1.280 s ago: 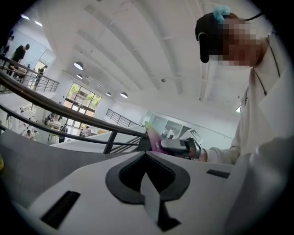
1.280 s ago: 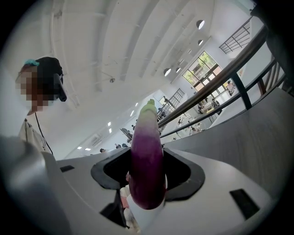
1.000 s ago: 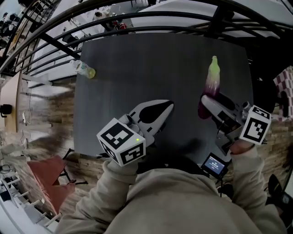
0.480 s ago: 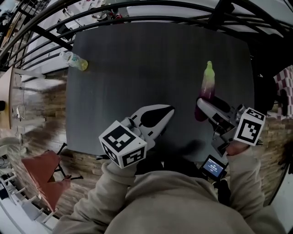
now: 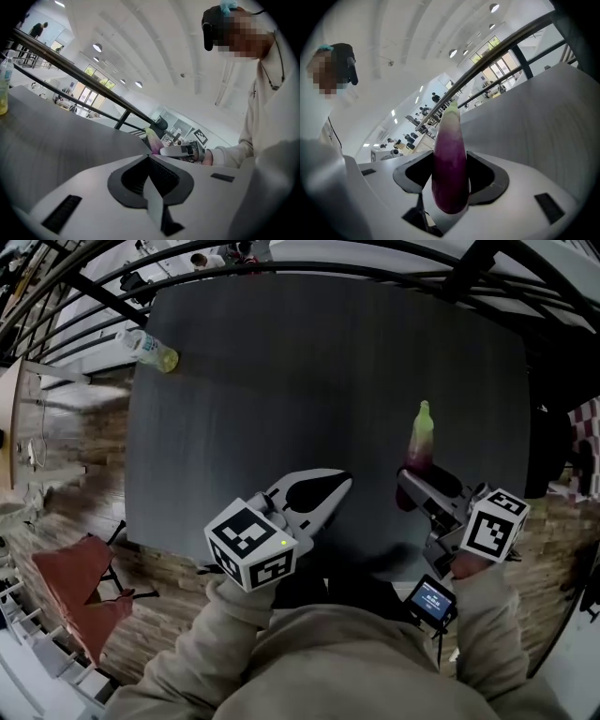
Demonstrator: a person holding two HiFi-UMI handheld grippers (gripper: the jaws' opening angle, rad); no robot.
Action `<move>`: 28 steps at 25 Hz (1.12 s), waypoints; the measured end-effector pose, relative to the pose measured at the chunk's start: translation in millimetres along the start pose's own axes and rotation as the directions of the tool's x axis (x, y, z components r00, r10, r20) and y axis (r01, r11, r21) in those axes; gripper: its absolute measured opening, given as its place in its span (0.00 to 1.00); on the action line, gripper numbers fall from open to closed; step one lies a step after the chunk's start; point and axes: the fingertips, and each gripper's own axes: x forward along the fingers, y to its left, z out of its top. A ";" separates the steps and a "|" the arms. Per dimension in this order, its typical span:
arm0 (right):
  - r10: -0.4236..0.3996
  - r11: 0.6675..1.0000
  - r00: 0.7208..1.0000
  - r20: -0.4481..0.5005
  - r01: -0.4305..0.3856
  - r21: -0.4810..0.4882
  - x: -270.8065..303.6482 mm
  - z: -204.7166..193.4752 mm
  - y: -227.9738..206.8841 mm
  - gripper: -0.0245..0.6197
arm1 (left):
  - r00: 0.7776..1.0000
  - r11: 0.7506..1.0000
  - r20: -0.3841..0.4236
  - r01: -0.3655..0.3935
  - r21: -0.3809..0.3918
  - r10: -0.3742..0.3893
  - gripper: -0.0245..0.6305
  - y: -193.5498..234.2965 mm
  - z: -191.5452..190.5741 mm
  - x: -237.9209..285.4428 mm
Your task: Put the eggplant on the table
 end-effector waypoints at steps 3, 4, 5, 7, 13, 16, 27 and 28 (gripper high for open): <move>-0.023 1.000 0.999 -0.030 0.023 0.005 4.5 -12.2 -11.1 0.39 | 1.000 1.000 -0.003 -0.014 -0.023 0.014 0.04 9.9 -8.8 0.0; -0.029 1.000 0.999 -0.037 0.030 0.007 6.1 -15.9 -14.3 0.39 | 1.000 0.999 -0.005 -0.017 -0.027 0.017 0.04 13.0 -12.3 0.0; -0.034 0.999 0.998 -0.043 0.034 0.011 7.9 -19.5 -17.1 0.39 | 1.000 0.999 -0.009 -0.019 -0.029 0.018 0.04 16.0 -15.7 -0.1; -0.040 0.999 0.998 -0.057 0.041 0.022 10.8 -27.1 -21.9 0.39 | 1.000 0.999 -0.018 -0.020 -0.032 0.019 0.03 21.5 -22.9 0.4; -0.068 0.996 0.992 -0.108 0.073 0.043 15.1 -49.5 -37.8 0.39 | 0.999 0.998 -0.027 -0.019 -0.062 0.018 0.04 30.3 -39.2 3.2; -0.098 0.994 0.986 -0.138 0.103 0.034 20.7 -64.5 -53.2 0.39 | 0.999 0.997 -0.033 -0.019 -0.073 0.017 0.04 34.3 -53.9 6.6; -0.251 0.968 0.932 -0.263 0.246 -0.049 29.8 -111.9 -88.5 0.39 | 0.999 0.992 -0.049 -0.027 -0.122 0.021 0.03 42.3 -80.5 -1.0; -0.265 0.964 0.925 -0.272 0.261 -0.052 29.2 -115.7 -92.7 0.39 | 0.998 0.992 -0.057 -0.028 -0.126 0.021 0.04 42.9 -84.2 -1.4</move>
